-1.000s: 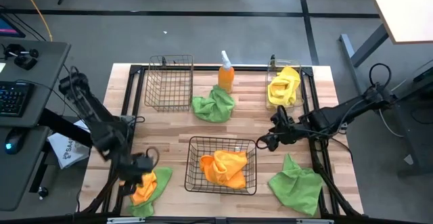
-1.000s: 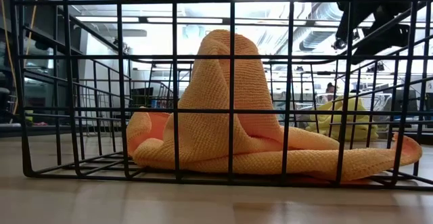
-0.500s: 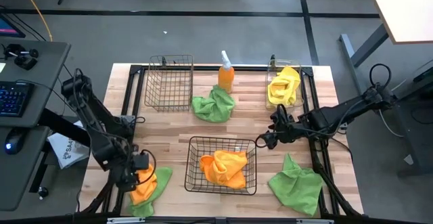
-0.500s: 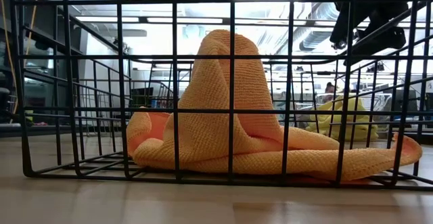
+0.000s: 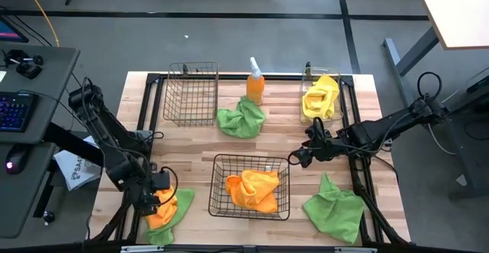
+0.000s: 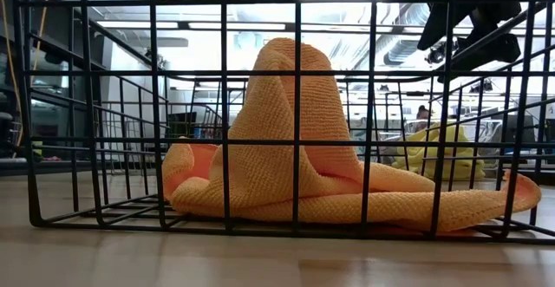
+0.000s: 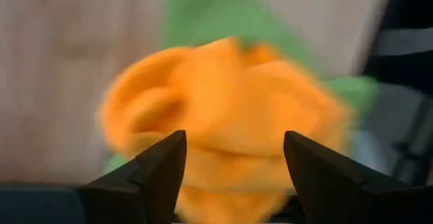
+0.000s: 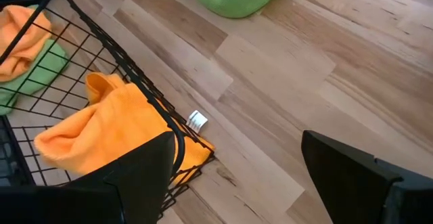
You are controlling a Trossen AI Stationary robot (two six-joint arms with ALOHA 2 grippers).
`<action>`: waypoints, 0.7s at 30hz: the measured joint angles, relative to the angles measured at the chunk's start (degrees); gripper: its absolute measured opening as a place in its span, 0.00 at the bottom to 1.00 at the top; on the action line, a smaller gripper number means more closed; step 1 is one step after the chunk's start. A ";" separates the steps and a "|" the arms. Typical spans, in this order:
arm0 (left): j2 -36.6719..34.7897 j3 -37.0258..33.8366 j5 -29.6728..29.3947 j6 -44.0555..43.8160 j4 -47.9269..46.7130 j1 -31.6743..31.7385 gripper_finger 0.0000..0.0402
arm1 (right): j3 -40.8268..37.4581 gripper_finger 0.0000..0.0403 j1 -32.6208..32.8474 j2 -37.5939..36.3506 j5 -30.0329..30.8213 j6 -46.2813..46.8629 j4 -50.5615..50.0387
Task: Sort microfiber towel by color & place in baskets
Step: Put the orange microfiber towel into the black wire basket
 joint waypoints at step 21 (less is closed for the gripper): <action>-0.25 -8.23 -1.56 -4.96 1.88 1.55 0.59 | 0.00 0.79 0.01 0.02 2.16 -1.58 -0.44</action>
